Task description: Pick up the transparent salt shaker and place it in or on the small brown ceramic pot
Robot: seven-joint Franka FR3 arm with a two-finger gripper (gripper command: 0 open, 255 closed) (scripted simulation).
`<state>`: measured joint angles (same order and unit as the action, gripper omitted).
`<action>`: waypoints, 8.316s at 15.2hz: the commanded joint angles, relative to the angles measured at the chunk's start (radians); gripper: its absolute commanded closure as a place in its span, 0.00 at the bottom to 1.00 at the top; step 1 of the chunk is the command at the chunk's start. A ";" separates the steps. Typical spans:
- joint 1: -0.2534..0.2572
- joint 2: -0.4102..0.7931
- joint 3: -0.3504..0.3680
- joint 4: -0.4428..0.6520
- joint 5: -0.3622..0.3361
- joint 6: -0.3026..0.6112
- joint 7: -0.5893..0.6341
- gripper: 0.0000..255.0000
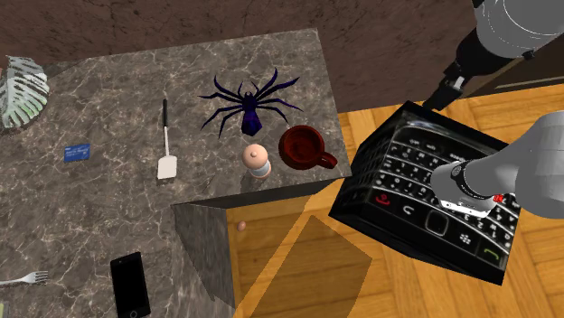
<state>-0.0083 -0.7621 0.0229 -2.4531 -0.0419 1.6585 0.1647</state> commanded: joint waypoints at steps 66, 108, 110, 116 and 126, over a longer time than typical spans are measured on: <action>0.194 1.246 0.269 1.007 -0.149 0.280 0.547 1.00; 0.055 0.727 0.234 0.846 0.012 -0.049 0.341 1.00; 0.055 0.720 0.233 0.811 0.014 -0.020 0.341 1.00; 0.054 0.705 0.232 0.713 0.017 0.064 0.341 1.00; 0.055 0.700 0.232 0.572 0.018 0.199 0.344 1.00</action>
<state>0.0464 -0.0610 0.2551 -1.8650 -0.0240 1.8419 0.5086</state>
